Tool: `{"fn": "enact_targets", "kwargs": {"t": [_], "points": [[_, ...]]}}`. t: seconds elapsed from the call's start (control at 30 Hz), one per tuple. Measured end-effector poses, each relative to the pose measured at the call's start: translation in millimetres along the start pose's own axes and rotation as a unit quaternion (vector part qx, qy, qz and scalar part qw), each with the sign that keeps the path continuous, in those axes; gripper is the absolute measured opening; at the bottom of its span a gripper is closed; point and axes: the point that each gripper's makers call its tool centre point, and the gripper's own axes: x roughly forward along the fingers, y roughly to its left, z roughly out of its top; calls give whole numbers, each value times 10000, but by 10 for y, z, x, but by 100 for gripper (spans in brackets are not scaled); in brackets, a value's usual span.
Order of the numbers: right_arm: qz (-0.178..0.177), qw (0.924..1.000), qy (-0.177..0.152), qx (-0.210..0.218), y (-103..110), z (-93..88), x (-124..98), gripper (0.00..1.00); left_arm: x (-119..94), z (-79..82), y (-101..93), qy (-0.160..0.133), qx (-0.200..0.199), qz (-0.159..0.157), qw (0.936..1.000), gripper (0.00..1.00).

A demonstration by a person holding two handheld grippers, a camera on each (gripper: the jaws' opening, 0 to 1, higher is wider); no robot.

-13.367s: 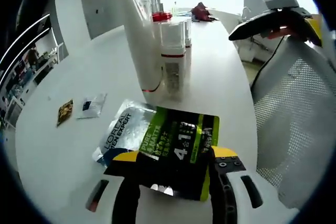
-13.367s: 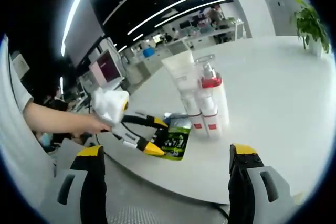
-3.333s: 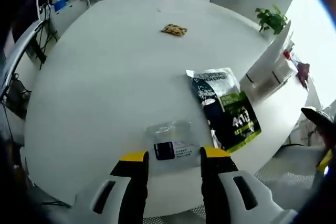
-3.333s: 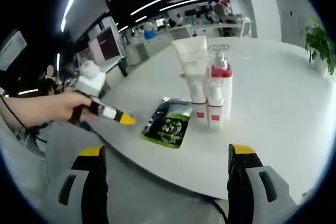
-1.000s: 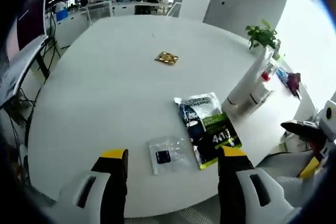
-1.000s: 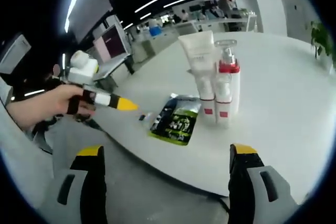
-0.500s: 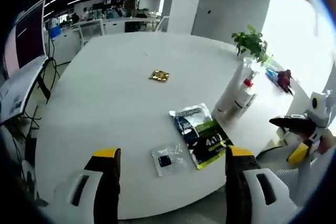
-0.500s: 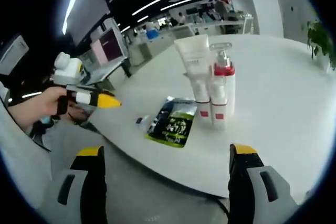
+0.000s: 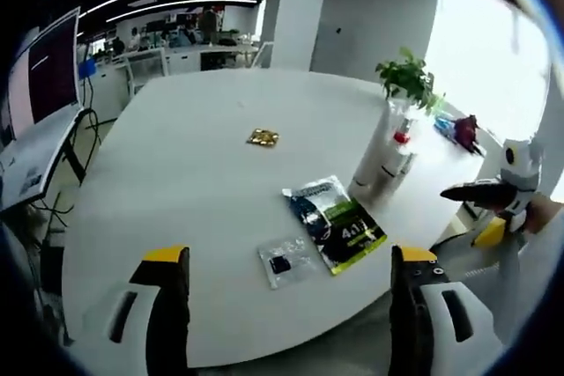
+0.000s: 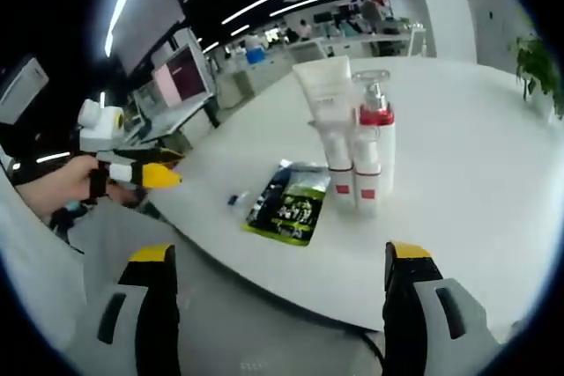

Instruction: Arrange the skincare products in the storage area until every visible bottle or jar stands upright without overlapping.

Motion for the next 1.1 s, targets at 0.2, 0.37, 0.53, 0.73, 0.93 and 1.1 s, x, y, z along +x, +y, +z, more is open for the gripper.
{"fn": "enact_targets", "kwargs": {"t": [0.2, 0.37, 0.53, 0.73, 0.93, 1.1], "points": [[-13, 10000, -14, 43, -25, 0, 4, 97, -49, -122, 28, -14, 55, -20, 10000, 95], [-20, 10000, -7, 53, -29, -4, 7, 97, -85, -160, 66, -69, -68, -7, 10000, 96], [-44, 10000, -7, 78, -34, -5, 3, 97, -70, -113, 96, -195, 9, -32, 9998, 99], [-62, 9999, -16, 120, -71, -13, 8, 97, -79, -89, 85, -253, -43, -51, 9997, 99], [-71, 9999, -11, 128, -66, -15, -2, 97, -53, -96, 107, -199, -100, -5, 9998, 99], [-59, 9999, -16, 147, -61, -15, -3, 96, -11, -131, 129, -31, -74, 38, 10000, 99]]}}
